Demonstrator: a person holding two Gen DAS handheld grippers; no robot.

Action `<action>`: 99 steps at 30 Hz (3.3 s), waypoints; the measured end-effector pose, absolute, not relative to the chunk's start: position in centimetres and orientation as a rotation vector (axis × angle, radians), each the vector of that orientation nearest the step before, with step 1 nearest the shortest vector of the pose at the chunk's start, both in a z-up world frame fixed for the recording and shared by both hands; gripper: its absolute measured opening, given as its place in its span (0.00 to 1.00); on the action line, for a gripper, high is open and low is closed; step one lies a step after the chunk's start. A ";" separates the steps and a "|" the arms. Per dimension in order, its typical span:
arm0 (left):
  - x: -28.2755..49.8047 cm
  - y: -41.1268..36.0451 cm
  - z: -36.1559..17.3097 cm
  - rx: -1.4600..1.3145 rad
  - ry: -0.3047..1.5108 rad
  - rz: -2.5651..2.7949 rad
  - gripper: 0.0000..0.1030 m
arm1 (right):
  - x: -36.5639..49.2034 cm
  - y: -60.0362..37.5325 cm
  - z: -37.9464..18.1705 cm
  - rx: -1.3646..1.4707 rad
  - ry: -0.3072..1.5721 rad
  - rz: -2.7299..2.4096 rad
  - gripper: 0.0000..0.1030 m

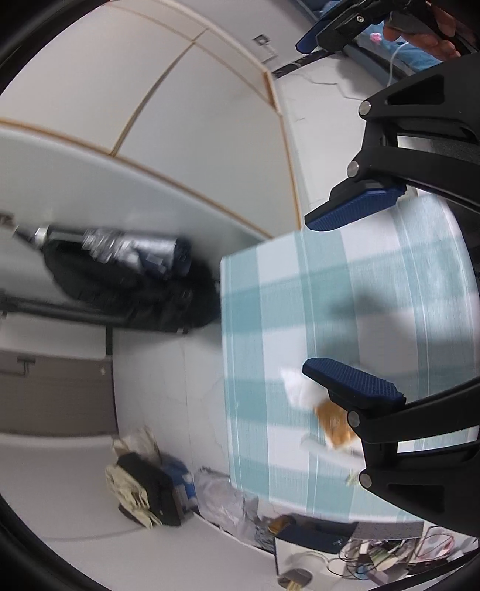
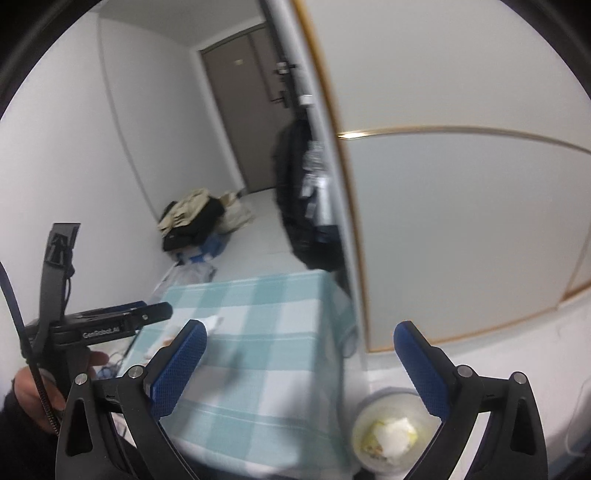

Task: Collect trash
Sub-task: 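Move both grippers back over the table toward the remaining trash, then grasp the brown square packet on the tissue with the right gripper, then lift the brown packet with the right gripper and hold it aside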

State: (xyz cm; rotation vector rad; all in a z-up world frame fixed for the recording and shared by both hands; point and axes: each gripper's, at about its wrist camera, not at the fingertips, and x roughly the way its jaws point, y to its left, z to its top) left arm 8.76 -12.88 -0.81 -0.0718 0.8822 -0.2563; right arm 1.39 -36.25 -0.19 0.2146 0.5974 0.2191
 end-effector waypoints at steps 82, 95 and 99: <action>12.4 10.1 -6.0 -0.350 0.954 0.096 0.82 | 17.9 -8.4 -14.2 -0.140 1.086 0.690 0.16; 11.4 9.2 -9.2 -0.408 1.077 -0.018 0.82 | 16.4 -10.5 -11.2 0.046 0.997 0.791 0.06; 11.1 8.5 -11.2 -0.483 1.147 -0.056 0.82 | 16.4 -11.5 -10.1 0.112 0.957 0.821 0.06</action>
